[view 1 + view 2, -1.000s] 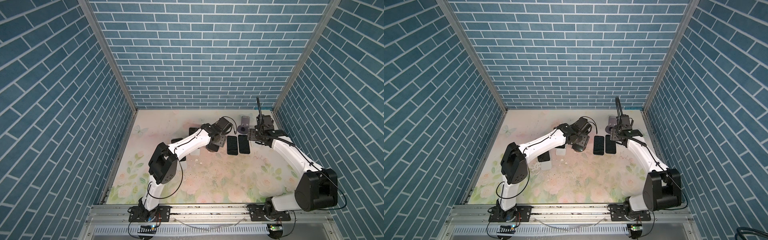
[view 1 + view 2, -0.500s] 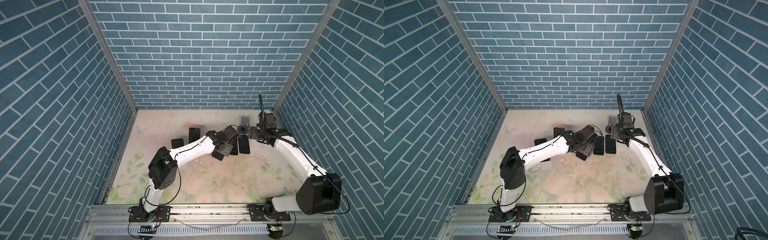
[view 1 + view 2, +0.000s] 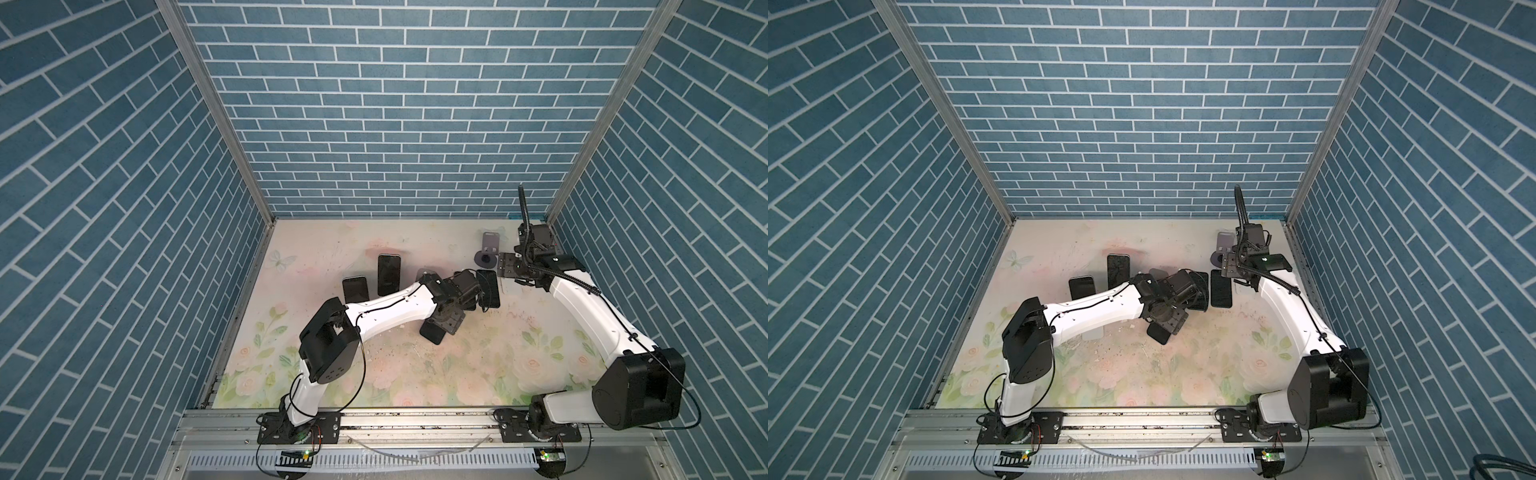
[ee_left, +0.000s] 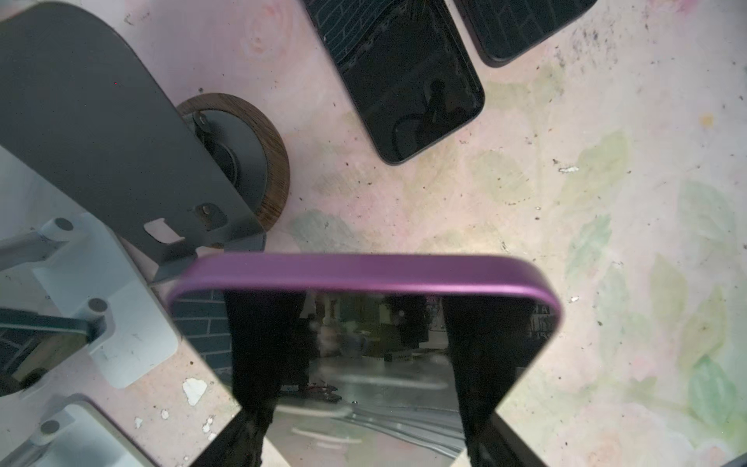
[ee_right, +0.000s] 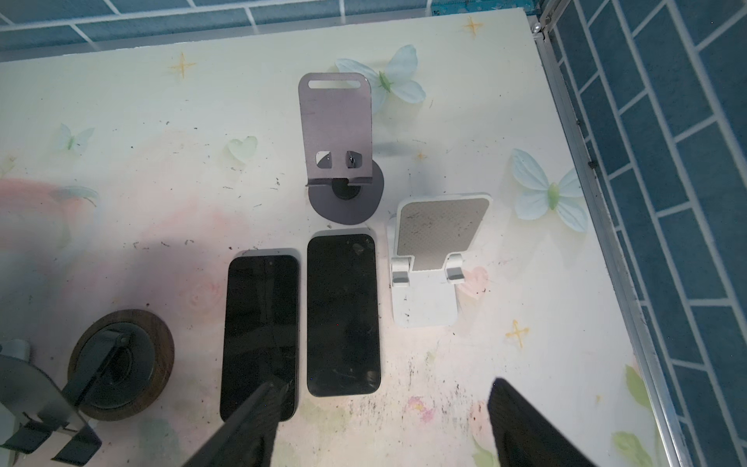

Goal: Remove the phone from the phone stand
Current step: Place the phone at the center of the table.

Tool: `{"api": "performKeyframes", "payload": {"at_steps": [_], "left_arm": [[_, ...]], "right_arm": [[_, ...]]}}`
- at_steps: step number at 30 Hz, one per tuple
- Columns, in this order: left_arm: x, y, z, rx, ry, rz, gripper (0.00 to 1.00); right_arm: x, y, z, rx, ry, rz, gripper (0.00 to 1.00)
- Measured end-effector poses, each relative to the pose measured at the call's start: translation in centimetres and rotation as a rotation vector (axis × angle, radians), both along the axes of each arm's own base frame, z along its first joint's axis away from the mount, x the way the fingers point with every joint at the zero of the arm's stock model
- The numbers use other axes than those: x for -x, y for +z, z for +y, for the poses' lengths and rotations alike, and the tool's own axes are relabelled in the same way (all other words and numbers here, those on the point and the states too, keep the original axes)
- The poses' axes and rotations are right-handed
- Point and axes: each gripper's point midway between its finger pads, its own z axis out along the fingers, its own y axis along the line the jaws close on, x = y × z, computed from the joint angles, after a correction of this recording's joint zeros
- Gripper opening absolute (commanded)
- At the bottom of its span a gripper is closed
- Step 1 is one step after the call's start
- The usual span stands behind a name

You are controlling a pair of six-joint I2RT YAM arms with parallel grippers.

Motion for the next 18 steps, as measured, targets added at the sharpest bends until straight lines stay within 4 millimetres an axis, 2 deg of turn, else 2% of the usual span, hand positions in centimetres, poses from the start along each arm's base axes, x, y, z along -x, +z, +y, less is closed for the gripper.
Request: {"api": "performKeyframes", "payload": {"at_steps": [9, 18], "left_arm": [[1.9, -1.5, 0.6, -0.018, -0.008, 0.088, 0.52], [2.7, -2.7, 0.8, -0.044, 0.005, 0.151, 0.52]], "right_arm": [[0.2, 0.5, -0.1, -0.002, 0.000, -0.010, 0.83], [0.3, 0.8, -0.1, -0.004, 0.000, -0.020, 0.83]]}}
